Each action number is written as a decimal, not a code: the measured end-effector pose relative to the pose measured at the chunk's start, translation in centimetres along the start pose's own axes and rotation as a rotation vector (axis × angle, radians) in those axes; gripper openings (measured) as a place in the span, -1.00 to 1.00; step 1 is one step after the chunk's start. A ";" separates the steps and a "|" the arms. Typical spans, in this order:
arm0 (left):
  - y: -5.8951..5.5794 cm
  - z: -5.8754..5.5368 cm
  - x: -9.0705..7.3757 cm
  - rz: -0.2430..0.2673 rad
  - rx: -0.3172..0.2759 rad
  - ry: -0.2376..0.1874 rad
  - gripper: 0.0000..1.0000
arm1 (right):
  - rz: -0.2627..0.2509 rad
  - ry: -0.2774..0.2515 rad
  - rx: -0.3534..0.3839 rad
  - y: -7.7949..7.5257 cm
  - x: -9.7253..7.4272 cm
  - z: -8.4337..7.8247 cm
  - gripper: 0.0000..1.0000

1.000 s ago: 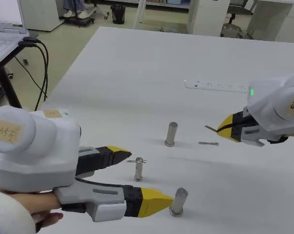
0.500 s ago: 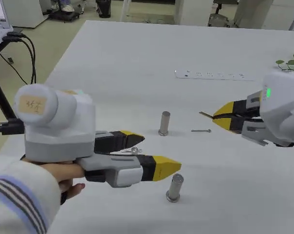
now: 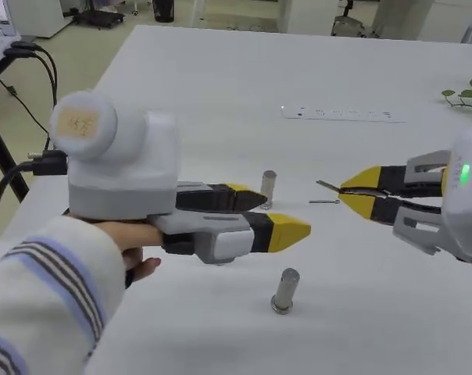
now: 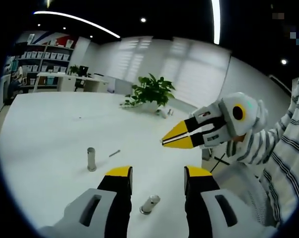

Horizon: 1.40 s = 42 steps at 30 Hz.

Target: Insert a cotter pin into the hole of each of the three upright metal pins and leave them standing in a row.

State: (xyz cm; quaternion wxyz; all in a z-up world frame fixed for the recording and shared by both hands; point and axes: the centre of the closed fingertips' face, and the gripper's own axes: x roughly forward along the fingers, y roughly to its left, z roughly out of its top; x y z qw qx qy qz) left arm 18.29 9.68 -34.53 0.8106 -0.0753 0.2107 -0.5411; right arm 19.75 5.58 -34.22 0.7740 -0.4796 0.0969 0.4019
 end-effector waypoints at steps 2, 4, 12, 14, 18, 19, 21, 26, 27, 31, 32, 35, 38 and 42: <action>-0.2 0.1 0.1 -0.012 0.000 -0.001 -0.33 | 0.020 -0.001 -0.006 0.6 0.2 0.2 -1.00; -0.4 0.3 0.3 -0.023 -0.001 -0.006 -0.39 | 0.030 -0.001 -0.010 1.3 0.6 0.3 -1.00; -0.6 0.1 0.8 -0.034 0.012 0.014 -0.57 | 0.061 -0.007 -0.049 2.6 1.1 1.1 -1.00; -0.6 0.0 0.9 -0.036 0.015 0.021 -0.64 | 0.064 -0.014 -0.055 2.7 1.0 1.4 -1.00; -0.6 -0.4 1.0 -0.039 0.026 0.040 -0.73 | 0.074 -0.020 -0.064 3.0 1.0 1.7 -1.00; -0.6 -0.4 1.1 -0.040 0.026 0.040 -0.75 | 0.078 -0.020 -0.066 3.1 1.0 1.7 -1.00; -0.6 -0.5 1.2 -0.044 0.024 0.044 -0.81 | 0.082 -0.014 -0.072 3.3 1.1 1.6 -1.00; -0.4 -0.7 1.3 -0.037 0.023 0.051 -0.91 | 0.093 -0.014 -0.069 3.7 1.1 1.7 -1.00; -0.4 -0.7 1.3 -0.037 0.023 0.052 -0.91 | 0.093 -0.015 -0.071 3.8 1.1 1.7 -1.00; -0.3 -1.1 1.3 -0.042 0.022 0.066 -0.95 | 0.092 -0.012 -0.068 3.8 1.1 1.6 -1.00; -0.3 -1.2 1.3 -0.042 0.025 0.072 -0.95 | 0.091 -0.010 -0.066 3.9 1.2 1.6 -1.00; -0.4 -1.5 1.3 -0.050 0.032 0.083 -0.96 | 0.090 -0.013 -0.064 4.0 1.1 1.7 -1.00; -0.8 -1.7 1.3 -0.072 0.023 0.092 -1.00 | 0.093 -0.018 -0.065 4.2 1.0 1.8 -1.00; -0.9 -1.9 1.3 -0.074 0.025 0.099 -1.00 | 0.101 -0.019 -0.071 4.4 1.0 1.8 -1.00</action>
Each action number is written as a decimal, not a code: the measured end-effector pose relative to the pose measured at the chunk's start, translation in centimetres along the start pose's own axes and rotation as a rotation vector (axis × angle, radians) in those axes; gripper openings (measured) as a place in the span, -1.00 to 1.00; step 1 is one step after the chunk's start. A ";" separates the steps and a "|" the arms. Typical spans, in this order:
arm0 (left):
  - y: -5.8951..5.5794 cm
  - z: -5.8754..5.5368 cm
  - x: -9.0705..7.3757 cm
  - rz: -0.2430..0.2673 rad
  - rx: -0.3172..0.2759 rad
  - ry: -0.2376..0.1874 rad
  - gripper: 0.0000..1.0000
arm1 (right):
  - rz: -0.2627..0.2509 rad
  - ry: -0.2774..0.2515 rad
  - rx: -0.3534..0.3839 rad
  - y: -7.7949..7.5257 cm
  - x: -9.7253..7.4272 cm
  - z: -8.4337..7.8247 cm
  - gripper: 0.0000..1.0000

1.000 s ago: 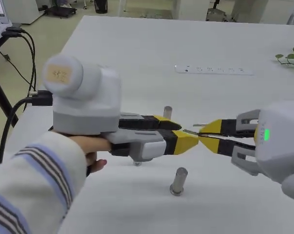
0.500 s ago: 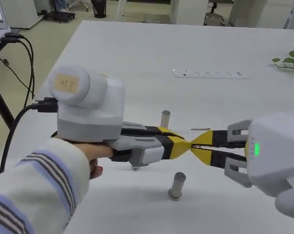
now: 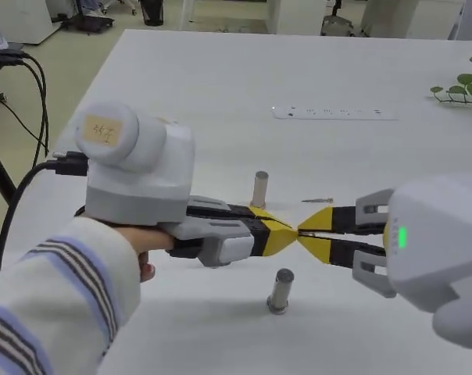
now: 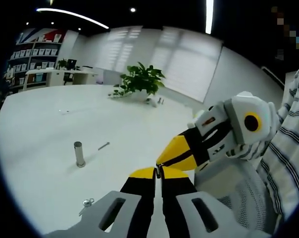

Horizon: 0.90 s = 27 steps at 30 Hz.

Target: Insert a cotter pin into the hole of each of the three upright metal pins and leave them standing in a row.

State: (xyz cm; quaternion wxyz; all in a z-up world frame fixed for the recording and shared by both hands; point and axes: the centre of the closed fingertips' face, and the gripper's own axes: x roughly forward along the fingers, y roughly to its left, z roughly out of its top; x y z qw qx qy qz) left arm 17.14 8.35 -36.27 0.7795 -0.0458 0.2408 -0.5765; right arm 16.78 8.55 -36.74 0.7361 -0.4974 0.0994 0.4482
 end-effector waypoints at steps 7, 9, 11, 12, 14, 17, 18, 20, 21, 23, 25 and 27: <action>-0.1 -0.2 0.1 0.000 -0.037 0.005 -1.00 | 0.003 0.002 -0.001 0.2 0.0 0.1 -1.00; -0.1 -0.3 0.0 0.008 0.030 0.015 -1.00 | 0.011 0.002 0.005 0.3 0.1 0.0 -1.00; -0.2 -0.4 0.1 0.019 0.020 0.022 -1.00 | 0.021 0.003 0.016 0.4 0.1 0.0 -1.00; -0.2 -0.4 0.1 0.023 0.017 0.022 -1.00 | 0.022 0.003 0.018 0.4 0.2 0.0 -1.00; -0.1 -0.5 0.0 0.029 -0.003 0.027 -1.00 | 0.026 -0.001 0.028 0.5 0.2 0.0 -1.00; -0.2 -0.7 -0.1 0.028 0.009 0.037 -1.00 | 0.043 -0.013 0.058 0.7 0.2 0.2 -1.00; -0.2 -0.7 -0.1 0.032 0.018 0.039 -1.00 | 0.079 0.009 0.105 1.3 0.3 -0.2 -0.98; -0.1 -0.8 -0.2 0.036 0.019 0.044 -1.00 | 0.100 0.049 0.168 1.6 0.6 -1.1 -0.69; -0.1 -0.9 -0.3 0.037 0.019 0.050 -1.00 | 0.097 0.044 0.167 1.5 0.8 -1.2 -0.54; 0.0 -1.3 -0.6 0.051 0.048 0.070 -1.00 | 0.127 0.043 0.220 2.1 0.8 -1.6 -0.63; 0.3 -1.8 -0.9 0.063 0.080 0.097 -1.00 | 0.147 0.015 0.312 2.4 1.0 -1.7 -0.68; 0.3 -2.1 -1.2 0.062 0.103 0.106 -1.00 | 0.168 -0.016 0.396 2.6 1.1 -1.6 -0.63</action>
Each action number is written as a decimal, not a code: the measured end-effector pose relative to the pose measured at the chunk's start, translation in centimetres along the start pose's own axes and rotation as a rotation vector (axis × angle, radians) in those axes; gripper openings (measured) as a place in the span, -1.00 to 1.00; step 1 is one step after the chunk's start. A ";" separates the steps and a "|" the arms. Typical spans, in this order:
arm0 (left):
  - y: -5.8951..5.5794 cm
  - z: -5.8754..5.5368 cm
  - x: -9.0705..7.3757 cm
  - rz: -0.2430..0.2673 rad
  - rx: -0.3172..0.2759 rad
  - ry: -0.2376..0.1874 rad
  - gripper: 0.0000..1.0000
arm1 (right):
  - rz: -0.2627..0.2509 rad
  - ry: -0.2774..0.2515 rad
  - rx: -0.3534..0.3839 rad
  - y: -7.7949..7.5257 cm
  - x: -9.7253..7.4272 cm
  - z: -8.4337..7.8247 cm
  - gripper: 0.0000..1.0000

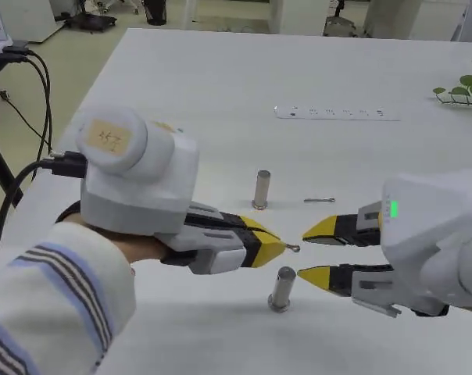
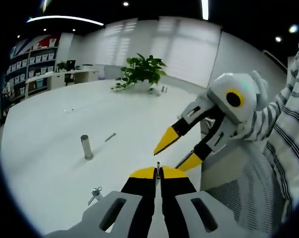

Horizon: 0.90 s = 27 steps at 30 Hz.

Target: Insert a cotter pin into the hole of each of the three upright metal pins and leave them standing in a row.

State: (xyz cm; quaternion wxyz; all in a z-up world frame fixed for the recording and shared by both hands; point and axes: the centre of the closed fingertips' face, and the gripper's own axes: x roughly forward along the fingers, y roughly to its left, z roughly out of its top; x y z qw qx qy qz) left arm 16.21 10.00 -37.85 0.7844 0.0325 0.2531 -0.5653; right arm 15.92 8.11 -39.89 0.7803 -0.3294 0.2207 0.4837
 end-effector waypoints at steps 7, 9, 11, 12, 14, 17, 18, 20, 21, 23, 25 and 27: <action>-0.5 -0.7 -0.7 -0.028 0.084 0.022 -1.00 | 0.103 -0.140 0.297 0.6 0.1 0.9 -0.64; -0.7 -0.8 -0.7 -0.032 0.110 0.025 -1.00 | 0.119 -0.159 0.325 0.6 0.1 1.1 -0.65; -0.8 -0.8 -0.7 -0.034 0.129 0.026 -1.00 | 0.140 -0.169 0.354 0.9 0.1 1.0 -0.67; -0.9 -0.7 -0.8 -0.041 0.135 0.024 -1.00 | 0.164 -0.172 0.373 1.3 0.1 1.1 -0.69; -1.2 -0.6 -0.8 -0.057 0.153 0.015 -1.00 | 0.191 -0.180 0.421 1.7 0.3 1.0 -0.70; -1.8 -0.3 -0.8 -0.083 0.187 0.002 -1.00 | 0.195 -0.203 0.449 1.8 0.2 1.1 -0.74; -1.9 -0.3 -0.8 -0.086 0.191 -0.001 -1.00 | 0.200 -0.210 0.458 1.9 0.2 1.2 -0.76; -2.1 -0.2 -0.8 -0.096 0.197 -0.003 -1.00 | 0.208 -0.216 0.474 2.0 0.2 1.2 -0.81; -2.2 -0.3 -0.8 -0.101 0.199 -0.003 -1.00 | 0.207 -0.216 0.477 2.0 0.2 1.2 -0.83; -2.4 -0.3 -0.8 -0.115 0.195 -0.006 -1.00 | 0.208 -0.215 0.493 2.1 0.2 1.1 -0.89; -2.4 -0.4 -0.8 -0.114 0.204 -0.003 -1.00 | 0.213 -0.223 0.501 2.1 0.0 1.3 -0.94; -2.4 -0.4 -0.8 -0.117 0.202 -0.002 -1.00 | 0.216 -0.221 0.501 2.2 -0.1 1.2 -0.96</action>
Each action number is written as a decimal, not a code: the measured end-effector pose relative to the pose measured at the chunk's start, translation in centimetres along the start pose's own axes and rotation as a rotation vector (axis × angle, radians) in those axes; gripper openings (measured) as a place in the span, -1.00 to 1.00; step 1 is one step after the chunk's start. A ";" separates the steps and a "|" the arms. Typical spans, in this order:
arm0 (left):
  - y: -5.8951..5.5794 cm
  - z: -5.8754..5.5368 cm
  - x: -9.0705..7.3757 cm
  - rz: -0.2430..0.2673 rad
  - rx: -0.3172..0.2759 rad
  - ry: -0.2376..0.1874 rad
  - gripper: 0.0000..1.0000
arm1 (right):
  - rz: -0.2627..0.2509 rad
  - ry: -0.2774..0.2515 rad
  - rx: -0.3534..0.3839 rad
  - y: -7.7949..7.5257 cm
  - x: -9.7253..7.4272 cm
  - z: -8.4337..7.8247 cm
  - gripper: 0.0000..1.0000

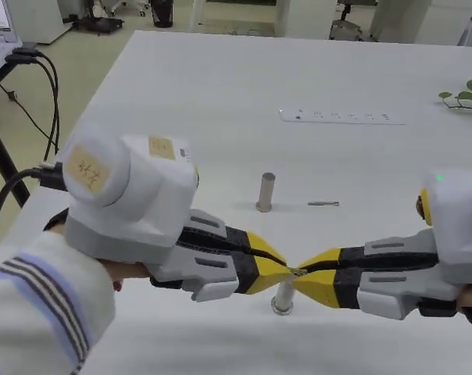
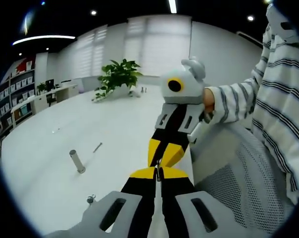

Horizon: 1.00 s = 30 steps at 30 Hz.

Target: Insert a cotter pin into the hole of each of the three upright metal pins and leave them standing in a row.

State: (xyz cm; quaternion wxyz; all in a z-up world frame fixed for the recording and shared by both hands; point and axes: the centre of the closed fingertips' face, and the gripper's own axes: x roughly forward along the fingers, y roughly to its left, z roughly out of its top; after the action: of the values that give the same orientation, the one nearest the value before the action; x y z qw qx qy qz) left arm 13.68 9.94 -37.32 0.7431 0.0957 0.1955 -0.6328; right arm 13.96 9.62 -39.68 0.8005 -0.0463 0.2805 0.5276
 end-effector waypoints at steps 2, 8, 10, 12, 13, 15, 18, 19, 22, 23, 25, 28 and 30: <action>0.0 -0.1 0.1 -0.002 0.002 0.002 -1.00 | 0.018 0.006 -0.003 0.3 -0.1 -0.1 -1.00; -0.9 -1.7 0.6 -0.034 0.027 0.059 -1.00 | 0.055 0.046 -0.006 1.0 -0.3 -0.9 -1.00; -1.0 -2.0 0.8 -0.040 0.022 0.065 -1.00 | 0.061 0.048 -0.010 1.3 -0.4 -0.9 -1.00; -1.1 -2.1 0.9 -0.046 0.023 0.070 -1.00 | 0.062 0.050 -0.012 1.4 -0.5 -1.0 -1.00; -1.2 -2.3 1.0 -0.052 0.023 0.074 -1.00 | 0.067 0.052 -0.009 1.5 -0.5 -1.1 -1.00; -1.3 -2.4 1.1 -0.059 0.024 0.079 -1.00 | 0.071 0.055 -0.009 1.6 -0.5 -1.2 -0.99; -1.4 -2.4 1.3 -0.067 0.032 0.086 -1.00 | 0.077 0.065 -0.015 1.8 -0.6 -1.4 -0.99; -1.5 -2.3 1.3 -0.072 0.030 0.084 -1.00 | 0.071 0.068 -0.027 1.6 -0.6 -1.4 -1.00; -1.5 -2.4 1.4 -0.072 0.031 0.090 -1.00 | 0.079 0.064 -0.014 1.7 -0.8 -1.4 -1.00; -1.5 -2.4 1.4 -0.075 0.031 0.090 -1.00 | 0.081 0.067 -0.009 1.7 -0.8 -1.5 -1.00; -1.6 -2.4 1.6 -0.082 0.018 0.089 -1.00 | 0.082 0.069 0.003 1.7 -0.9 -1.6 -1.00; -1.4 -2.3 1.7 -0.078 0.061 0.081 -1.00 | 0.078 0.061 0.008 1.7 -1.1 -1.7 -1.00; -1.1 -2.1 1.8 -0.067 0.085 0.075 -1.00 | 0.069 0.049 0.005 1.5 -1.3 -1.7 -1.00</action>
State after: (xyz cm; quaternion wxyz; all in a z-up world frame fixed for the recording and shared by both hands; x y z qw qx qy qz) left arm 12.44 8.90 -39.91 0.7088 0.1442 0.1991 -0.6612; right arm 11.59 8.63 -40.11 0.7748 -0.0474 0.3029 0.5529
